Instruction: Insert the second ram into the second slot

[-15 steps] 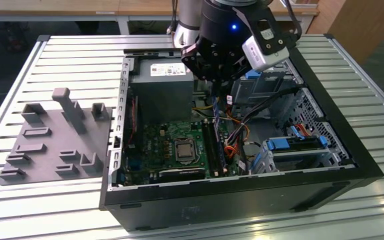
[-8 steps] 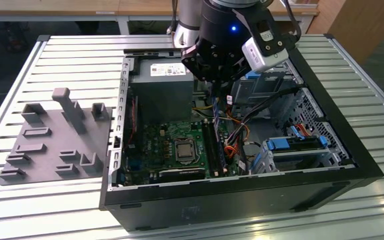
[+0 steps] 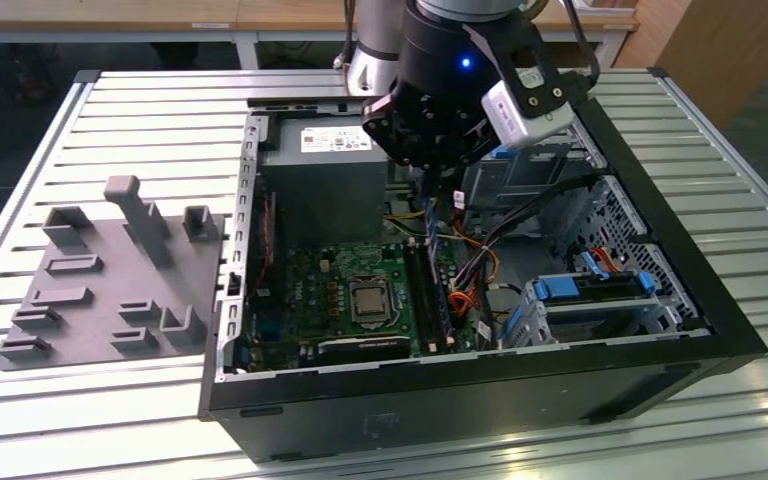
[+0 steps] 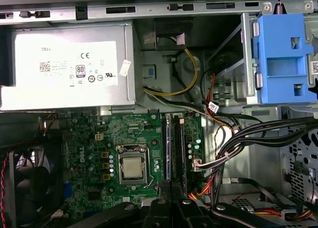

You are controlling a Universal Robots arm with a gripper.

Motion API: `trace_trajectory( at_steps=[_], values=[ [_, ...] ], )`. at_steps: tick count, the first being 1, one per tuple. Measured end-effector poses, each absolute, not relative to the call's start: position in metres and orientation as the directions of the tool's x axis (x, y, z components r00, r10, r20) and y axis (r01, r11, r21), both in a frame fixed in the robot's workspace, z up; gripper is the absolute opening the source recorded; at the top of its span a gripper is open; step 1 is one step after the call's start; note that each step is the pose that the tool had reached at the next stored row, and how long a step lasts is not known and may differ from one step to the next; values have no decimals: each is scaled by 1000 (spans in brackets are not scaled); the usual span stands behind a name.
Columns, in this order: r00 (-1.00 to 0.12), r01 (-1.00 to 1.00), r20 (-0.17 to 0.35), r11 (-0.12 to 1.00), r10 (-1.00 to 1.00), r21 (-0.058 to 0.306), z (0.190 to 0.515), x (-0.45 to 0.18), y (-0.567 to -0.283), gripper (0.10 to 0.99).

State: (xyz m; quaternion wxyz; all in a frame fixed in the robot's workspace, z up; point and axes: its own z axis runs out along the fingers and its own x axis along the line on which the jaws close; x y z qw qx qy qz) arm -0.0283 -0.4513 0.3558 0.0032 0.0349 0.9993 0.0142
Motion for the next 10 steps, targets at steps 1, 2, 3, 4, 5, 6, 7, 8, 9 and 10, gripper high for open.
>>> trace_trajectory(
  at_steps=[1,2,3,4,5,6,7,8,9,10],
  values=[
    [-998,68,-5,997,68,29,355,-28,-451,114],
    [-998,65,-5,997,65,29,355,-28,-451,114],
    [-998,62,-5,998,62,28,354,-28,-451,114],
    [-998,60,-5,998,60,28,354,-28,-451,114],
    [-998,59,-5,998,59,28,354,-28,-451,114],
    [-998,58,-5,998,58,28,353,-29,-451,114],
    [-998,58,-4,998,58,29,353,-28,-451,114],
    [-998,57,-4,998,57,28,352,-28,-451,114],
    [-998,56,-4,998,56,28,352,-28,-451,114],
    [-998,56,-4,998,56,28,352,-28,-451,114]
  ],
)
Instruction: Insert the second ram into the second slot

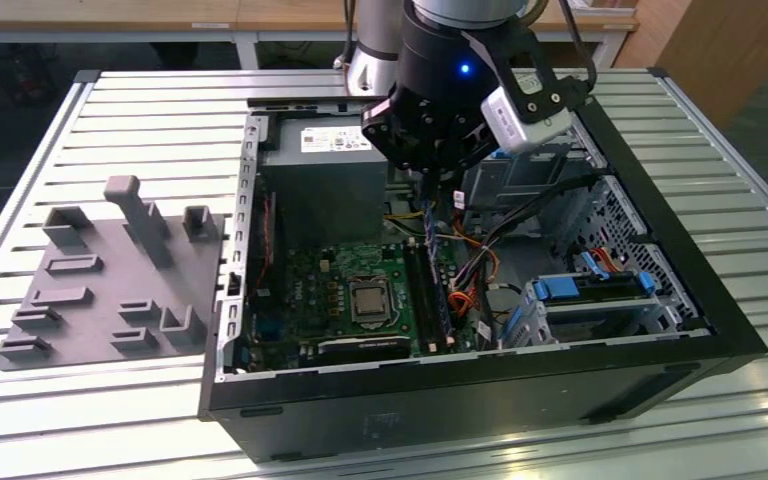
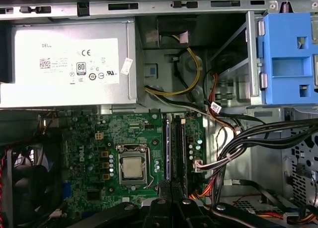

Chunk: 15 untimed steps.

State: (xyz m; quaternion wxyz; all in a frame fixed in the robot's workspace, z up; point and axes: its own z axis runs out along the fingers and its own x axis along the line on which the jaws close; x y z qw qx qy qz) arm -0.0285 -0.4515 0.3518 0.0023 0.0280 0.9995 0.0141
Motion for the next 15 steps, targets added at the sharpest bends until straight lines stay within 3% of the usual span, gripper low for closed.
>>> trace_trajectory(
  at_steps=[15],
  values=[
    [-998,55,-4,998,55,29,345,-28,-451,114]
  ],
)
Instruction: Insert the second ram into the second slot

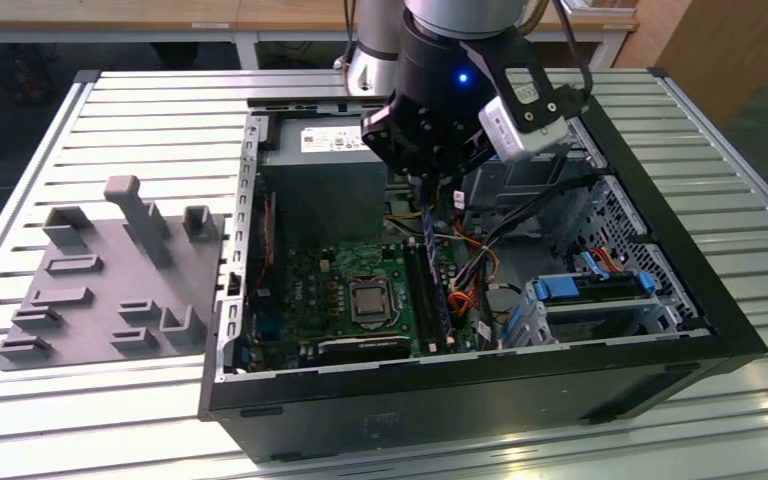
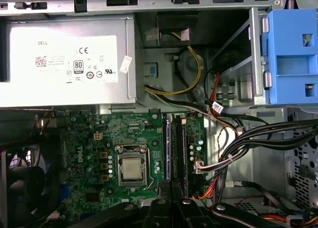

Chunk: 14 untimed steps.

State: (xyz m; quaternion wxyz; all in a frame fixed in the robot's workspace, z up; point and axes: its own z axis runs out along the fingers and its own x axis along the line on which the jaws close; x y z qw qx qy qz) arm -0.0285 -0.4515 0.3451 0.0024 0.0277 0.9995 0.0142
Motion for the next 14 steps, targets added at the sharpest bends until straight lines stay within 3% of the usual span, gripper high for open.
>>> trace_trajectory(
  at_steps=[14],
  values=[
    [-998,55,-4,998,55,29,340,-28,-451,114]
  ],
)
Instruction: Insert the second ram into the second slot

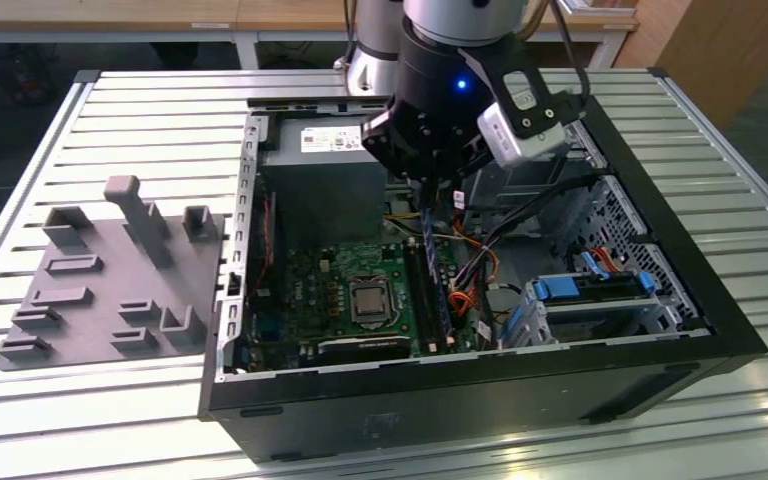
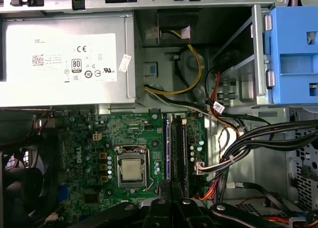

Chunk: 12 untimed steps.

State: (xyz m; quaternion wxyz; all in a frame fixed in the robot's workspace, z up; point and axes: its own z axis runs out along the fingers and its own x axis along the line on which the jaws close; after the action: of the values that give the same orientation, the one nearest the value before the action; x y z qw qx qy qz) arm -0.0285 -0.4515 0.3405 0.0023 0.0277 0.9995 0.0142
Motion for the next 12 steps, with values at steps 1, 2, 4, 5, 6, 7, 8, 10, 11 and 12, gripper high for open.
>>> trace_trajectory(
  at_steps=[1,2,4,5,6,7,8,10,11,12],
  values=[
    [-998,55,-4,998,55,28,340,-28,-451,114],
    [-998,55,-4,998,55,28,339,-28,-451,114],
    [-998,55,-4,998,55,28,338,-28,-451,114],
    [-998,55,-4,998,55,28,338,-28,-451,114],
    [-998,55,-4,998,55,28,337,-28,-451,114],
    [-998,55,-4,998,56,28,337,-28,-451,114],
    [-998,55,-4,998,55,28,337,-28,-451,114],
    [-998,55,-4,998,55,28,336,-28,-451,114],
    [-998,55,-4,998,56,28,336,-28,-451,114],
    [-998,55,-4,998,55,28,335,-28,-451,114]
  ],
)
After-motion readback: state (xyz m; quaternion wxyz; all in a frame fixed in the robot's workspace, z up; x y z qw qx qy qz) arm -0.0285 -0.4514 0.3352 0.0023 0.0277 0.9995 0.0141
